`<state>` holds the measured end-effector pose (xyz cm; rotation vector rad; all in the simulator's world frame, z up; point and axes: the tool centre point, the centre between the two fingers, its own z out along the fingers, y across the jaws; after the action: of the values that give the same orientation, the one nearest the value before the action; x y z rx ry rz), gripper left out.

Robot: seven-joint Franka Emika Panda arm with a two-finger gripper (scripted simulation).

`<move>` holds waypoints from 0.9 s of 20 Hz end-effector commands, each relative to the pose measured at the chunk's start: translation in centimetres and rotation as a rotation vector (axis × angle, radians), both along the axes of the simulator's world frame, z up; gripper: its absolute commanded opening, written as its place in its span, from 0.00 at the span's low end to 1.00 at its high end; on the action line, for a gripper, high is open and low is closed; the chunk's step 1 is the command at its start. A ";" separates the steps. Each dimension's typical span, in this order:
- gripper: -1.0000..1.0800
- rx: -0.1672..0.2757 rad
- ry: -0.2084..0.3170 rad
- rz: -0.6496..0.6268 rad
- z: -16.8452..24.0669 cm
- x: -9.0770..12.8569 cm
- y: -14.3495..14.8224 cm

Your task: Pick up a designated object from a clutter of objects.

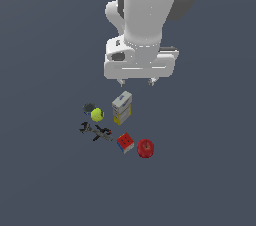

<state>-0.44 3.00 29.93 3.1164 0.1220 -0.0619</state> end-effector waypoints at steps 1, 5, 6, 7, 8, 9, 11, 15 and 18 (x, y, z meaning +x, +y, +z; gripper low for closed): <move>0.96 0.000 0.000 0.000 0.0 0.0 0.0; 0.96 0.000 -0.007 0.000 0.3 0.3 -0.3; 0.96 0.000 -0.011 0.001 0.4 0.4 -0.4; 0.96 0.000 -0.016 0.001 0.5 0.6 -0.6; 0.96 0.000 -0.020 0.002 0.7 0.8 -0.7; 0.96 0.000 -0.023 0.002 0.8 0.9 -0.8; 0.96 -0.001 -0.026 0.003 0.9 1.1 -1.0; 0.96 0.000 -0.024 0.001 0.9 1.0 -0.9; 0.96 -0.001 -0.025 0.003 0.8 1.1 -0.9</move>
<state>0.58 2.07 30.77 3.1153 0.1243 -0.0234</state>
